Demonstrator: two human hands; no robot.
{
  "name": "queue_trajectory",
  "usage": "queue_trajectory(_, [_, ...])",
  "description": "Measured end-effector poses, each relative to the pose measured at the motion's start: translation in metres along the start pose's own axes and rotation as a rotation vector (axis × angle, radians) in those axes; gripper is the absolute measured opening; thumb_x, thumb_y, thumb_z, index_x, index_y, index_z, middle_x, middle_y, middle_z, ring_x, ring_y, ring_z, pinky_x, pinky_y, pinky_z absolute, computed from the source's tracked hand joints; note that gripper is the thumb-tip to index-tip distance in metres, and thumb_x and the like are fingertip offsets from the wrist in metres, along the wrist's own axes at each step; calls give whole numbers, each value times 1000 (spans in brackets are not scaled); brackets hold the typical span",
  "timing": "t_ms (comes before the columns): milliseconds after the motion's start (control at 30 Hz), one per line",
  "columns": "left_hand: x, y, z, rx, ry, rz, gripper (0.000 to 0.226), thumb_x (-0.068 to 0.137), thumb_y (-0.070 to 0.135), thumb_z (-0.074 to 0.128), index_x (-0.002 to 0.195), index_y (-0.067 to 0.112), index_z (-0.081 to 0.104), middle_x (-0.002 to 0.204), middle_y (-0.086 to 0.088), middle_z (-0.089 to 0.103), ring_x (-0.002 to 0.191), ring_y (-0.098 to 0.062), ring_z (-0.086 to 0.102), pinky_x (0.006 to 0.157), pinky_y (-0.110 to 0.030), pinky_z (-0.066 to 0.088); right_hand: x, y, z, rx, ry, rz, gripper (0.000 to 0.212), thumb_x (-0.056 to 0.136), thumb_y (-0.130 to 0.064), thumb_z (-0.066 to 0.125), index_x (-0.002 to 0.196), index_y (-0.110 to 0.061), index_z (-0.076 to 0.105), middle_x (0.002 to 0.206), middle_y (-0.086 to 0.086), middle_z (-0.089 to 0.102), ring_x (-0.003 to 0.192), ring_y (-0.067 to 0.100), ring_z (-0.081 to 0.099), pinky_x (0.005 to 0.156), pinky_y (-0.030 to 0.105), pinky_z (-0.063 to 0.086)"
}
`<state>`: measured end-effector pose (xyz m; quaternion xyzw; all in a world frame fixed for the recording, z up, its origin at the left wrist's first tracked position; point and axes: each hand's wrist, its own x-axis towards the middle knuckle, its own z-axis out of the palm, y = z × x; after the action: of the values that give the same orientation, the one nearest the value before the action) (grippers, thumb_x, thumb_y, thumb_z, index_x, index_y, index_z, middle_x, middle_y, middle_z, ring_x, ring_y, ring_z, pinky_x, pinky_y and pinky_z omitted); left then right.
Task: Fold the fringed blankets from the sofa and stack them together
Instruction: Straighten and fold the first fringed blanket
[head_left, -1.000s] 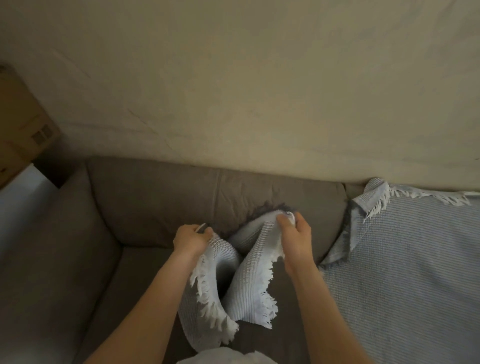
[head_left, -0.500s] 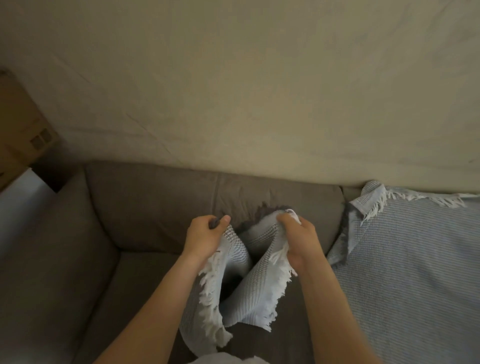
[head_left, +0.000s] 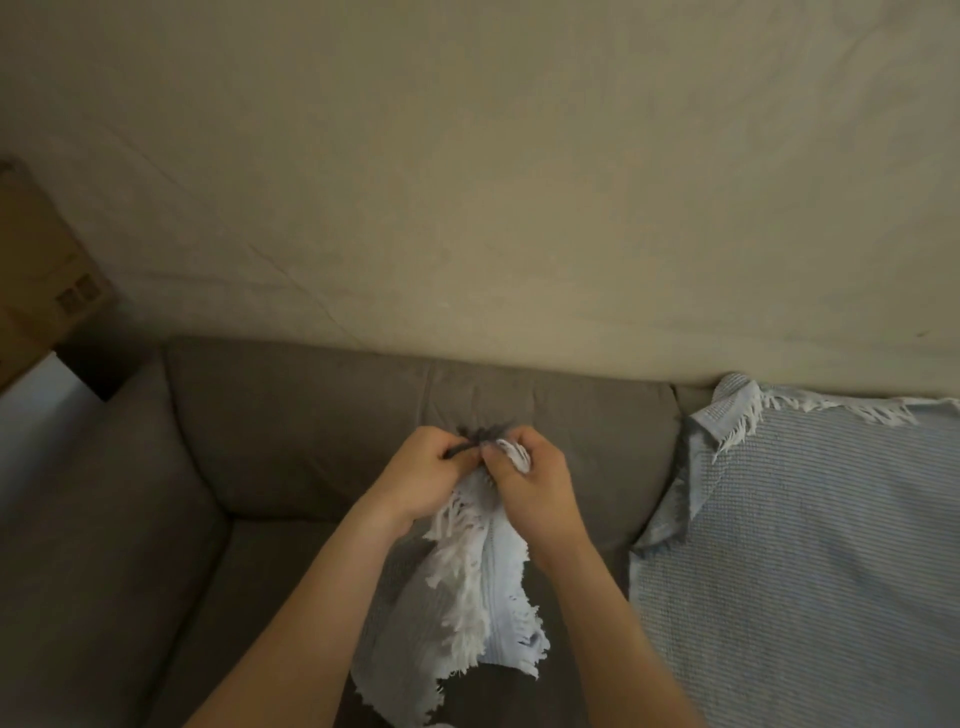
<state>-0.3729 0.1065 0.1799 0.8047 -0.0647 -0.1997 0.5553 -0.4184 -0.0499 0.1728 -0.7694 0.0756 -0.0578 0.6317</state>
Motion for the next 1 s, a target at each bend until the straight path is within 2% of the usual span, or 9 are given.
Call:
queue_trajectory(233, [-4,2,0,-128,33,-190,28,99,22,65,91,-1,79,86,-18,77,77,-28,70,73,-37,48,-5,1,0,-318,73,-184,8,90,-7,78,86,-14,78,73,-14,69,73,-5,66,59,6,42])
queue_trajectory(400, [-2,2,6,-161,110,-262,35,79,20,59,85,-13,69,75,-19,65,73,-27,59,69,-41,41,-7,0,8,-591,53,-380,11,83,-15,78,75,-19,72,69,-6,69,61,12,63,59,33,50])
queue_trajectory(467, [3,3,8,-182,161,-310,27,84,10,56,88,-12,71,76,-22,69,71,-29,64,67,-40,46,-6,3,12,-713,56,-389,14,80,-11,73,81,-25,73,71,-6,69,64,16,62,64,37,49])
queue_trajectory(533, [7,6,9,-245,186,-373,23,94,-1,52,96,-11,73,84,-24,72,71,-29,69,64,-34,54,-6,5,14,-728,58,-384,22,78,-10,67,88,-27,77,74,-8,70,69,17,62,69,37,49])
queue_trajectory(633, [11,5,9,-355,236,-426,25,98,-5,49,112,-11,69,96,-26,72,75,-30,70,58,-31,58,-10,0,11,-542,-59,-400,9,88,-22,68,79,-23,72,71,-9,66,67,11,61,65,37,51])
queue_trajectory(733, [13,1,6,-356,254,-485,29,98,0,50,120,-8,66,101,-26,75,79,-33,73,59,-34,58,-15,1,6,-523,-171,-423,13,85,-30,80,92,-22,72,84,-11,64,76,5,59,66,18,44])
queue_trajectory(833, [7,3,8,-308,154,-551,29,101,8,49,121,1,70,97,-16,79,79,-27,72,70,-38,53,-8,15,2,-612,-210,-435,26,80,-1,69,99,-18,69,88,-9,53,78,5,50,68,15,36])
queue_trajectory(933, [-3,11,12,-311,97,-566,27,106,13,50,117,5,73,102,-10,79,85,-19,72,88,-45,48,-2,18,1,-675,-258,-437,31,77,1,54,100,-11,71,91,0,59,81,17,56,68,25,43])
queue_trajectory(1000, [-8,15,14,-312,41,-553,27,108,16,49,114,8,74,100,-6,79,88,-15,69,98,-48,53,0,16,2,-660,-196,-423,28,74,3,57,92,-11,73,85,3,63,77,16,57,64,30,47])
